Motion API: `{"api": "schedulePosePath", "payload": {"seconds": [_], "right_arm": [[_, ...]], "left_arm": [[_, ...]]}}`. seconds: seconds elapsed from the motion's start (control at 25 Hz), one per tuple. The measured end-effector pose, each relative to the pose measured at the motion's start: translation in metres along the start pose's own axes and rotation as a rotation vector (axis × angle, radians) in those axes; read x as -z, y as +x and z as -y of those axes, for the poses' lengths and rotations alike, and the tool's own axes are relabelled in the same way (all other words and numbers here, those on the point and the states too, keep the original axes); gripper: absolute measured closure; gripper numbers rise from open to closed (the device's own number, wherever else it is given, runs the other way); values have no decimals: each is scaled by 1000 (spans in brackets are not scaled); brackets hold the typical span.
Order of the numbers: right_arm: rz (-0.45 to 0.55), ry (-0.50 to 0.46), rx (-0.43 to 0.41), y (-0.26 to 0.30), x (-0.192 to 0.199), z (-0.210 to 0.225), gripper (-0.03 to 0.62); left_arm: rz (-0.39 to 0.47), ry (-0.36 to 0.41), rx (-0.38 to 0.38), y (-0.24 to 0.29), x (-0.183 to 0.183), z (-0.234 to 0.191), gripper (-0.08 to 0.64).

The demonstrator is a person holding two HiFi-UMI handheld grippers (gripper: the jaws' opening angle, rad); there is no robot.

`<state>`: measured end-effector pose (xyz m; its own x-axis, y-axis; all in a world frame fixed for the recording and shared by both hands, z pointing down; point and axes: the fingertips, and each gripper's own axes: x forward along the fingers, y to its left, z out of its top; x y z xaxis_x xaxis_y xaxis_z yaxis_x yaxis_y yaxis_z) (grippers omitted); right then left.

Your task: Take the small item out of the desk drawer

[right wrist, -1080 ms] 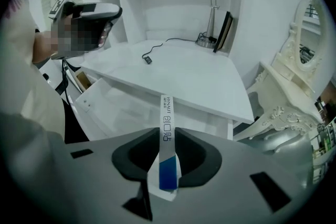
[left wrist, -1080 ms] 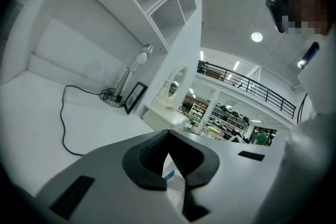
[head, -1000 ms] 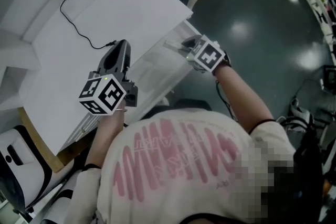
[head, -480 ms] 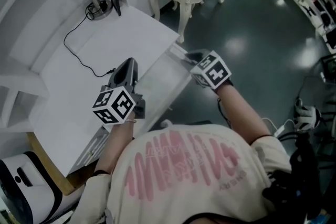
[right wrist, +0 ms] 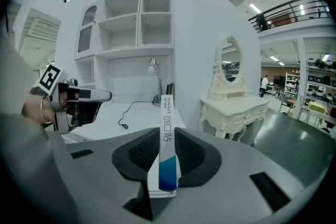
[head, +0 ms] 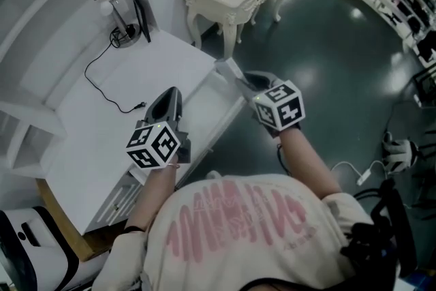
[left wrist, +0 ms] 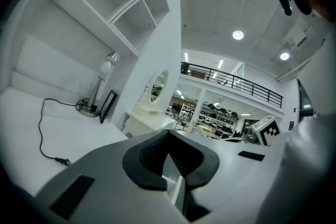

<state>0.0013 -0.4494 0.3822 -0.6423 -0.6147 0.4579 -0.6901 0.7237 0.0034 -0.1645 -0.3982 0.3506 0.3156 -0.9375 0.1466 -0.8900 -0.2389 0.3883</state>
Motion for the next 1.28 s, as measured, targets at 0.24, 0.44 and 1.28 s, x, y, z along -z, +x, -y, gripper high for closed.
{"api": "schedulePosePath", "payload": {"seconds": [0.24, 0.44, 1.28], "right_arm": [[122, 58, 35, -66, -12, -2, 494], [189, 69, 60, -121, -5, -10, 494], [257, 166, 140, -269, 71, -28, 494]], "left_arm": [[18, 10, 2, -22, 7, 49, 532], [25, 8, 49, -46, 23, 89, 532], [-59, -5, 86, -126, 113, 184, 532]]}}
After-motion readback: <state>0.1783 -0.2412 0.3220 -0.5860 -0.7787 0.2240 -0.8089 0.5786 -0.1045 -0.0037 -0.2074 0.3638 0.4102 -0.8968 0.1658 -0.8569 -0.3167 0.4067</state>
